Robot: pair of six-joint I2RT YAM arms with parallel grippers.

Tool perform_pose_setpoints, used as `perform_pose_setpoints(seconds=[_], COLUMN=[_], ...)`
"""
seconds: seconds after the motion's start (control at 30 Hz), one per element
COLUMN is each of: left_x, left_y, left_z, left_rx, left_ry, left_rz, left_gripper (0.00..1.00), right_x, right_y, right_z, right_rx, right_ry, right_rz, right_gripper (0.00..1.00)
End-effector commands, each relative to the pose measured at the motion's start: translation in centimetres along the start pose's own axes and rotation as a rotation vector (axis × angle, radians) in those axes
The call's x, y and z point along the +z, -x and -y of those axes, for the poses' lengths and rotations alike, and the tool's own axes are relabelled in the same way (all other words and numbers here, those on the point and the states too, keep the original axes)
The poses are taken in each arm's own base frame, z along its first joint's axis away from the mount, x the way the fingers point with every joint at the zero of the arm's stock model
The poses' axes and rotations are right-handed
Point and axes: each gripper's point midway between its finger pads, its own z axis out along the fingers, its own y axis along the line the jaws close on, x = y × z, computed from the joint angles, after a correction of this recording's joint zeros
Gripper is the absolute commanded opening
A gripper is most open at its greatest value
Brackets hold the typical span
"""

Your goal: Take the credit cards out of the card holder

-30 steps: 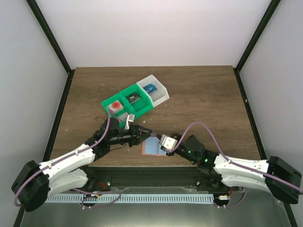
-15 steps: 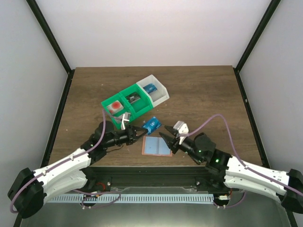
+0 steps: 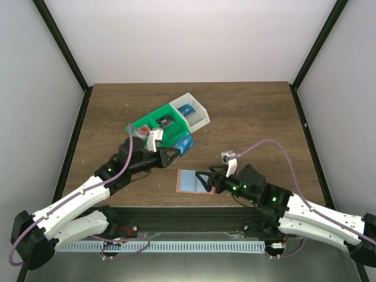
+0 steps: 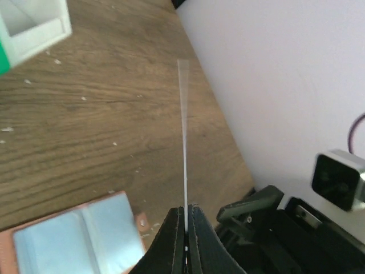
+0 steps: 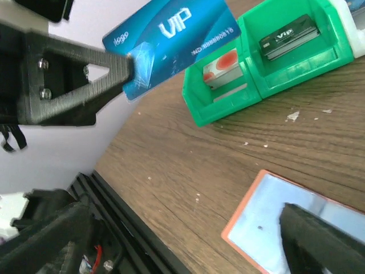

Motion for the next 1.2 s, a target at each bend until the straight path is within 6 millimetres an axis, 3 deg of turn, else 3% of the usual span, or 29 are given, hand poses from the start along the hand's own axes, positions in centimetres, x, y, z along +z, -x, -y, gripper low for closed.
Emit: perform_pose_setpoints(seconds=[0.0, 0.17, 0.53, 0.7, 0.9, 1.17], left_x=[0.5, 1.3, 4.3, 7.3, 10.6, 14.1], left_y=[1.0, 3.0, 11.3, 12.6, 14.1, 13.8], left_z=[-3.0, -5.8, -10.7, -11.8, -14.8, -16.4], left_rx=[0.045, -0.048, -0.151, -0.190, -0.246, -0.358], left_ry=[0.178, 0.186, 0.279, 0.271, 0.331, 0.252], left_rz=[-0.006, -0.016, -0.028, -0.090, -0.095, -0.116], left_gripper=[0.00, 0.00, 0.00, 0.00, 0.00, 0.00], right_x=[-0.8, -1.6, -4.7, -5.8, -6.4, -6.5], right_y=[-0.2, -0.1, 1.6, 1.6, 2.5, 2.9], right_z=[-0.5, -0.3, -0.2, 0.0, -0.2, -0.3], right_rx=[0.067, 0.084, 0.070, 0.131, 0.086, 0.072], right_ry=[0.010, 0.005, 0.015, 0.035, 0.040, 0.020], right_rz=[-0.036, -0.028, 0.060, 0.080, 0.116, 0.116], right_gripper=[0.99, 1.00, 1.00, 1.00, 1.00, 1.00])
